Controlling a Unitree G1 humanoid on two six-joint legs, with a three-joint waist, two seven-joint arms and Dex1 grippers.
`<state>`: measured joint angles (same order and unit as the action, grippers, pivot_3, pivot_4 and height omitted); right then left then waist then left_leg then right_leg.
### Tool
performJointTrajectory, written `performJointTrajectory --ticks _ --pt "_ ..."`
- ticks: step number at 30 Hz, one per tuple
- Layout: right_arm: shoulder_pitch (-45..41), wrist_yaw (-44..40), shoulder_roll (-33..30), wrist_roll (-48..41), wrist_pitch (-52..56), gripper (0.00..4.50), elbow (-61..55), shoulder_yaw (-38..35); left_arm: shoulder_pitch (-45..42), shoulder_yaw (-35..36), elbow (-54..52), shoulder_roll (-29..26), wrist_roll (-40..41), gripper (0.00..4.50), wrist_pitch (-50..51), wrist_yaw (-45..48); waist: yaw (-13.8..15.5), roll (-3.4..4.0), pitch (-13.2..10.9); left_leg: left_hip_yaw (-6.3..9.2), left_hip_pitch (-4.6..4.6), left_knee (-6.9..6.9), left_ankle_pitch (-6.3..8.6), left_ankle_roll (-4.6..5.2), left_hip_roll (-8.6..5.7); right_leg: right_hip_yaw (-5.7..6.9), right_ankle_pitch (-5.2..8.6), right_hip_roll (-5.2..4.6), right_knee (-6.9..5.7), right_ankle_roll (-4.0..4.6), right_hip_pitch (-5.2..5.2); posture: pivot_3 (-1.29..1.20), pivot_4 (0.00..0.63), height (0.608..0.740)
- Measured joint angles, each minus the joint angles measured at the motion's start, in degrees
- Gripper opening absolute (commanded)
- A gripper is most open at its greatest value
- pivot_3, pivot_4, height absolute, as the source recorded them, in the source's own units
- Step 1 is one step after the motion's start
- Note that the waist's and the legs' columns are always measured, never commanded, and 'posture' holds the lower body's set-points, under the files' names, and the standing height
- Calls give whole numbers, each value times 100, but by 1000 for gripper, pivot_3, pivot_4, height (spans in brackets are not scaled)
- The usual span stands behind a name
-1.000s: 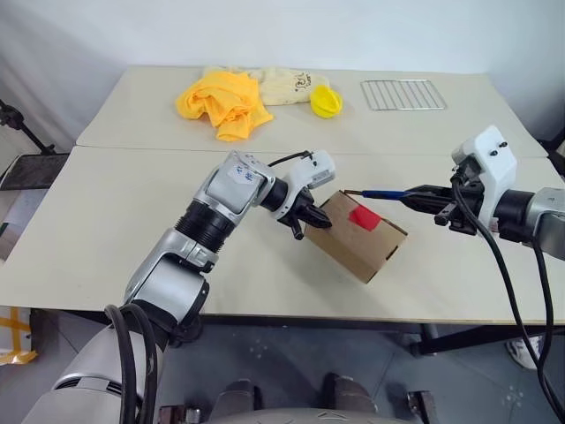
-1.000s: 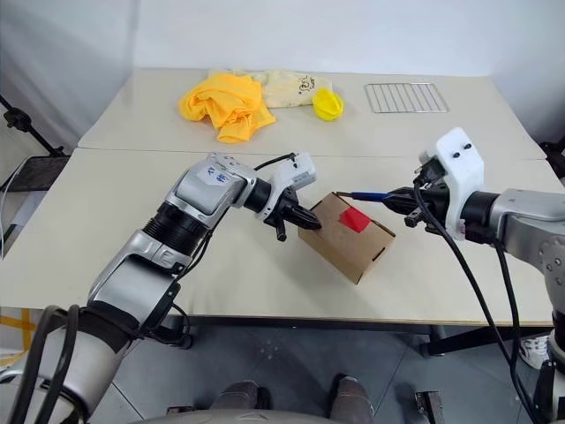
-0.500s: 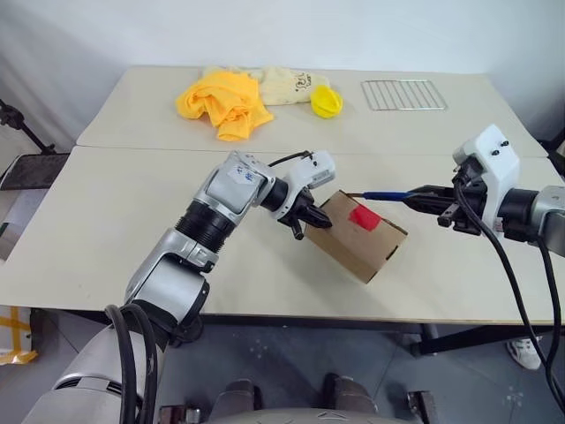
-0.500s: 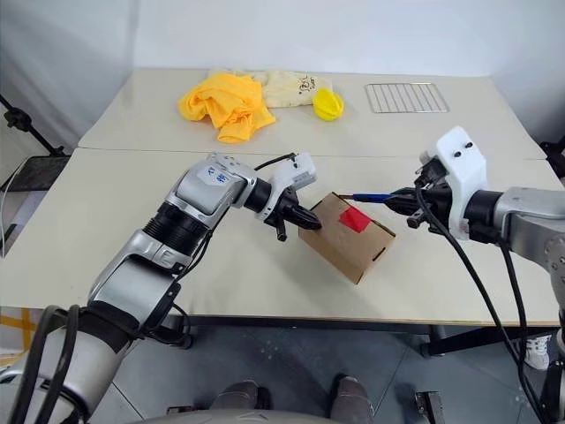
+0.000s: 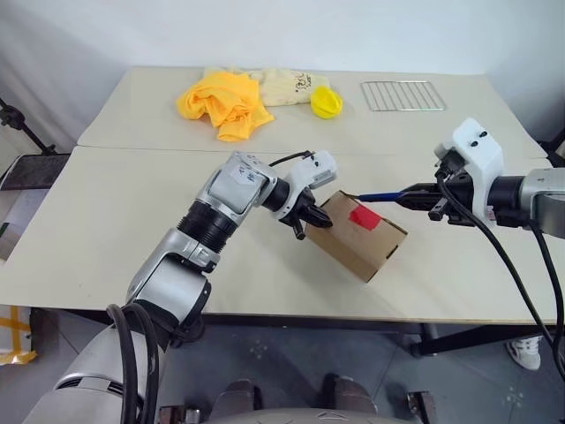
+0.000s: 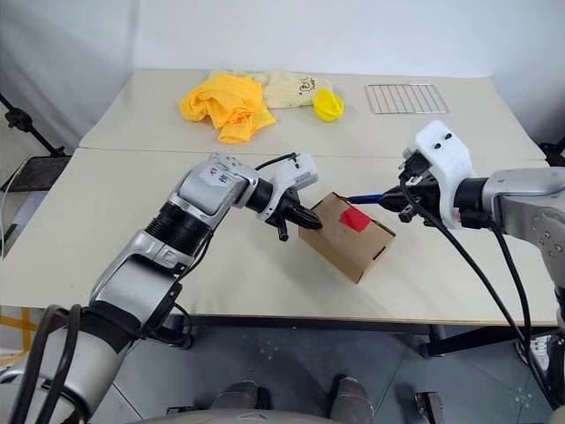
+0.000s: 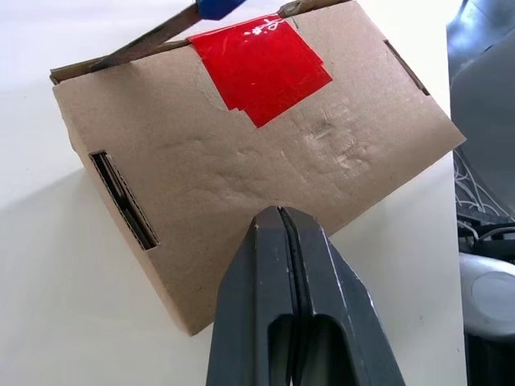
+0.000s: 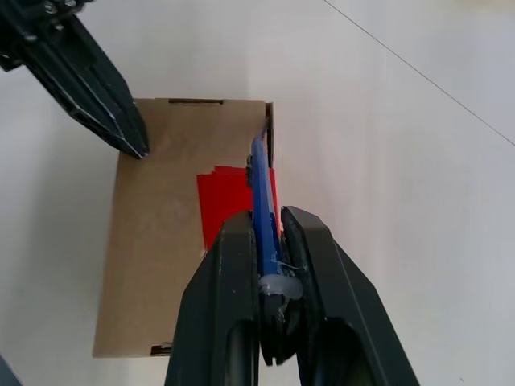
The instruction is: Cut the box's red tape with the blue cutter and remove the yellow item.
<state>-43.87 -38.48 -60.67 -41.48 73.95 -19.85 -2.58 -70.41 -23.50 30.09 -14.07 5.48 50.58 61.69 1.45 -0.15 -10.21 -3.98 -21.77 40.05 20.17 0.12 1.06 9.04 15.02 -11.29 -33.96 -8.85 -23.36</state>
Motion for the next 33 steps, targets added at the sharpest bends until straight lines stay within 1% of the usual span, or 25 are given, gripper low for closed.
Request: performJointTrajectory --ticks 10,11,12,13,14,15,20,23,33 --pt "-111 -145 -142 93 195 161 163 140 10 -1 -39 11 0 0 44 -4 8 0 0 0 -1 1 0 0 0 1 -1 -1 1 -1 0 0 150 740" --pt "-167 -163 -148 93 245 161 172 167 11 1 -42 13 0 0 58 -4 8 0 0 0 -2 1 0 0 -1 0 -1 -1 1 -1 0 0 0 740" --pt "-209 -176 -158 94 276 161 180 197 18 0 -44 17 0 0 65 -7 9 7 46 0 -1 0 0 0 -1 1 -2 -2 1 -3 1 0 0 740" --pt "-215 -189 -159 89 342 161 212 265 103 -12 -34 50 0 0 71 -29 8 11 173 2 -43 -9 -1 -2 -3 3 -4 -2 13 -6 -38 0 0 740" --pt "-268 -213 -169 82 452 161 227 294 142 -66 -16 67 -14 0 99 -52 15 34 274 2 -35 -5 6 -6 -3 8 -4 0 6 -6 -31 0 0 740" --pt "-372 -242 -185 77 535 161 235 298 140 -115 -5 69 -55 0 130 -95 6 43 341 0 -32 -17 7 -5 -7 13 -4 0 25 -6 -23 0 0 740" --pt "-818 -340 -214 105 920 161 456 668 138 -147 117 163 -146 0 138 -228 -9 17 390 -3 -33 1 5 1 -6 10 -9 -1 28 -13 -12 0 0 740" --pt "-995 -416 -214 173 992 161 606 859 135 -158 186 193 -159 0 137 -237 -12 19 430 -3 -32 2 4 1 -6 8 -11 -1 26 -13 -13 0 0 740" --pt "-1127 -503 -156 299 997 161 727 1077 128 -159 331 319 -209 0 180 -404 -12 22 517 -3 -31 2 4 1 -6 9 -11 -1 28 -13 -12 0 0 740"
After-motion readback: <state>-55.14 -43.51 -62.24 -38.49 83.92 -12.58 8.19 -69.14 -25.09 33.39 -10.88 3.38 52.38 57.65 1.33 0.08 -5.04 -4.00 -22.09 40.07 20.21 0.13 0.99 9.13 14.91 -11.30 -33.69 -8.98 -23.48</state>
